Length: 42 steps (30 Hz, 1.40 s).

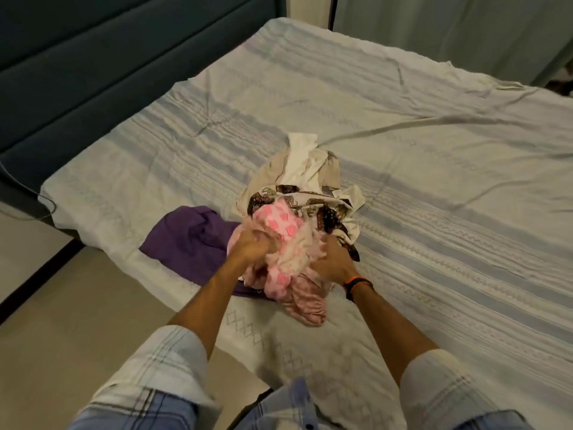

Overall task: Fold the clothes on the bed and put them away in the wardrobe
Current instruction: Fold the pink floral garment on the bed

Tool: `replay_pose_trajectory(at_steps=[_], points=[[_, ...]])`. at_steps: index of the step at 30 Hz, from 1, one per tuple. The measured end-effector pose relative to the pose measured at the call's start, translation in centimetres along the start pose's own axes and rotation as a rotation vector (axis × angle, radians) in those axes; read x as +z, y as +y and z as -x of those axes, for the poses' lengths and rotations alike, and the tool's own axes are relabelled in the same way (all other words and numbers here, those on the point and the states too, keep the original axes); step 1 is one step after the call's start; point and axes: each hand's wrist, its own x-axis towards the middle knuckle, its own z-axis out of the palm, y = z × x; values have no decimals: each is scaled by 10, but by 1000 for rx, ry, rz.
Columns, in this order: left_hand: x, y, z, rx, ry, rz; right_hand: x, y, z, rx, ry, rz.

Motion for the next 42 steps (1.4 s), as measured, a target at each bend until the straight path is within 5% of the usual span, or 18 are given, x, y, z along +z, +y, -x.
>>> replay_pose_trajectory(at_steps=[5, 16, 25, 33, 38, 42], points=[[7, -57, -7, -185, -79, -95, 12, 39, 15, 102, -48, 74], [16, -106, -43, -231, -107, -43, 31, 48, -10, 83, -128, 258], [22, -91, -72, -239, 81, -133, 67, 49, -59, 103, -202, 226], [28, -78, -114, -472, 205, 309, 85, 47, -77, 110, -232, 229], [20, -41, -102, -456, -74, 516, 86, 26, -77, 131, -157, 113], [4, 4, -77, -247, -376, 550, 79, -5, -77, 71, -92, -75]])
